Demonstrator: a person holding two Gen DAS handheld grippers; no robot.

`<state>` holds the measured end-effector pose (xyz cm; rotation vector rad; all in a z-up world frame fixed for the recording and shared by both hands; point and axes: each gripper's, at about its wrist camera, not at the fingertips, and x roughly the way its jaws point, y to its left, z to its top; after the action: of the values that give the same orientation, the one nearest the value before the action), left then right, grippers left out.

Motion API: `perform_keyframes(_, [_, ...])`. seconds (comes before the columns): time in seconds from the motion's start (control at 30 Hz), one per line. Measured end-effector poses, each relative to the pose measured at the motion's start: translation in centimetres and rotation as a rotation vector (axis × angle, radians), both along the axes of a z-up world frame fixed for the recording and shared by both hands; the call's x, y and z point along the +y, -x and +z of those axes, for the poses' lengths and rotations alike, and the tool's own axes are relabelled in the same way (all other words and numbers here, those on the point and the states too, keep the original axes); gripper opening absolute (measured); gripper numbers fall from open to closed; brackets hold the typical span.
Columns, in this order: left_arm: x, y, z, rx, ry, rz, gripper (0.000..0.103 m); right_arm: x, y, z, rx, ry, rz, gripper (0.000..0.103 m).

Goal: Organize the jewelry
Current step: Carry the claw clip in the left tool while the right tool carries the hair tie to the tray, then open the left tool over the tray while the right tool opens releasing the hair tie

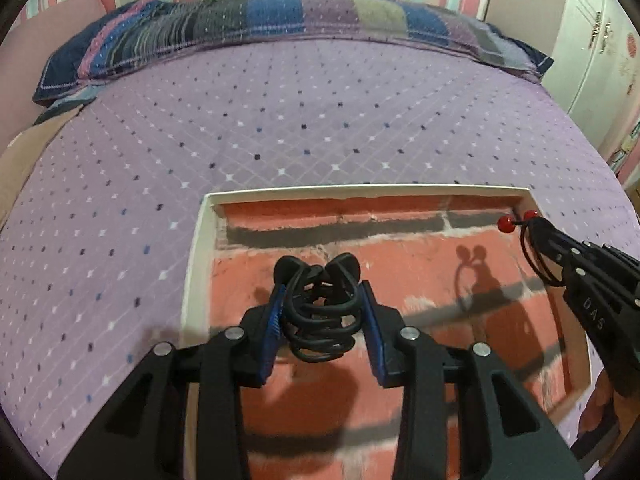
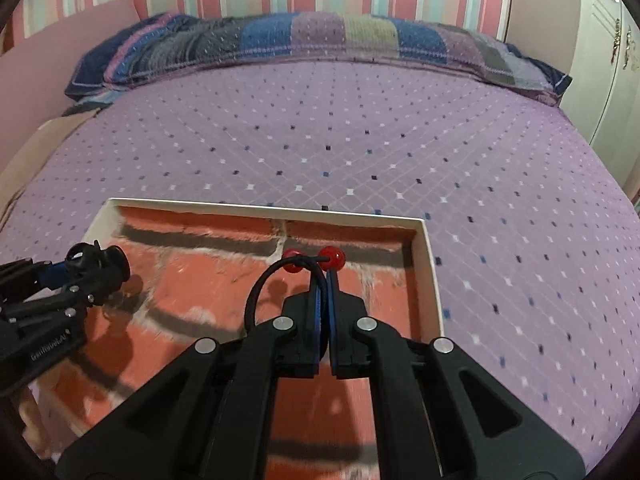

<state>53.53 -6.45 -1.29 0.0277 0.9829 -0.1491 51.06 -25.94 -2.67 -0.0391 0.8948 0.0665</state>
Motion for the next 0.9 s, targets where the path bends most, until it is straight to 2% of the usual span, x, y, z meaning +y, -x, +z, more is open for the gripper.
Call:
perform_keyframes(0.33, [-0.2, -3.6, -2.4, 0.019, -0.056, 0.027, 0.037, -1.0, -4.7, -3.0, 0.143, 0.010, -0.033, 0.004])
perform_keyframes(0.47, [0.1, -3.8, -2.8, 0.023, -0.050, 0.028, 0.037, -1.0, -5.3, -3.7, 0.169, 0.023, -0.028, 0.004])
perform_keyframes(0.67, [-0.6, -3.7, -2.7, 0.033, -0.086, 0.020, 0.039, -1.1, -5.5, -4.3, 0.189, 0.022, -0.055, 0.006])
perform_keyframes(0.7, [-0.6, -3.5, -2.5, 0.032, -0.090, 0.023, 0.042, -1.1, -5.6, -4.3, 0.192, 0.022, -0.054, 0.014])
perform_keyframes(0.73, [-0.6, -3.3, -2.3, 0.023, -0.101, 0.028, 0.048, -1.2, -5.5, -4.2, 0.196, 0.015, -0.053, 0.028])
perform_keyframes(0.77, [-0.6, -3.1, -2.1, 0.013, -0.109, 0.029, 0.053, -1.4, -5.4, -4.0, 0.196, -0.001, -0.049, 0.033])
perform_keyframes(0.9, [-0.8, -1.8, -0.5, -0.020, -0.125, 0.011, 0.055, -1.9, -4.2, -2.6, 0.154, -0.029, -0.050, 0.036])
